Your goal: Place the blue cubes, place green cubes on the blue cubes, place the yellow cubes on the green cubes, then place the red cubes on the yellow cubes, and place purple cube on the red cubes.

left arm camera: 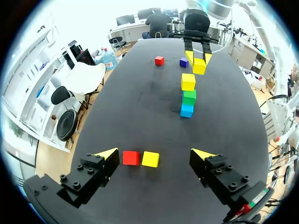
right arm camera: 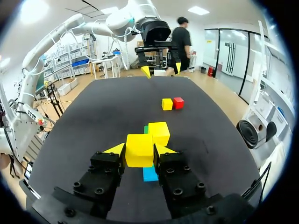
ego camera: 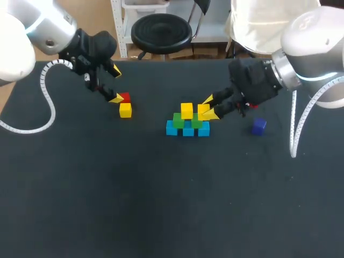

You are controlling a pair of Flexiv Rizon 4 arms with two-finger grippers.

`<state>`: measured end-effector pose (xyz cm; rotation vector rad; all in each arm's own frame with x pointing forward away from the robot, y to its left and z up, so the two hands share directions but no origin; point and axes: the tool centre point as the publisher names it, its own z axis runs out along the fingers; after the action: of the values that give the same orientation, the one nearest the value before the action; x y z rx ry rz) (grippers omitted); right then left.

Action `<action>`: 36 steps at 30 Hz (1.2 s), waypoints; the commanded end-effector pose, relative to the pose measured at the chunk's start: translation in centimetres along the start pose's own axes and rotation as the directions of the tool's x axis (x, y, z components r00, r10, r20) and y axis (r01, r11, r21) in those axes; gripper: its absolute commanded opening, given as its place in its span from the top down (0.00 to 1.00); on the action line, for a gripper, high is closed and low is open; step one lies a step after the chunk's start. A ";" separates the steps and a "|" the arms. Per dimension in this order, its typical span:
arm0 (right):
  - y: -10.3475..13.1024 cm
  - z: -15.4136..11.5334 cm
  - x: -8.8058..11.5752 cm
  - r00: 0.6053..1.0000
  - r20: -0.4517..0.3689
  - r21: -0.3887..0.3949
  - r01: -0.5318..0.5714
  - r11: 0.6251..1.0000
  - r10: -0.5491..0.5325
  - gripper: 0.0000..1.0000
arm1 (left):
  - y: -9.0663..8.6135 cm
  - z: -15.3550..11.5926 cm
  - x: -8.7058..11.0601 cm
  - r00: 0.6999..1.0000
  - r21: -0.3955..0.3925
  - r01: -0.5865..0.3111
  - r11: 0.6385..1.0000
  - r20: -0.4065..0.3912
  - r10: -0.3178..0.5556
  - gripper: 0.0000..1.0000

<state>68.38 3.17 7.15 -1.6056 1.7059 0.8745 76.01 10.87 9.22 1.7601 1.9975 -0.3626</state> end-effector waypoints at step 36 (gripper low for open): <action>-0.9 0.8 0.4 0.999 0.039 -0.050 -0.029 0.998 0.031 1.00 | 0.0 0.0 0.1 1.000 0.000 -0.003 1.000 0.004 0.003 0.00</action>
<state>69.14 3.41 6.31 -1.5856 1.6947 0.9634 76.01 10.87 9.22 1.7601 1.9975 -0.3626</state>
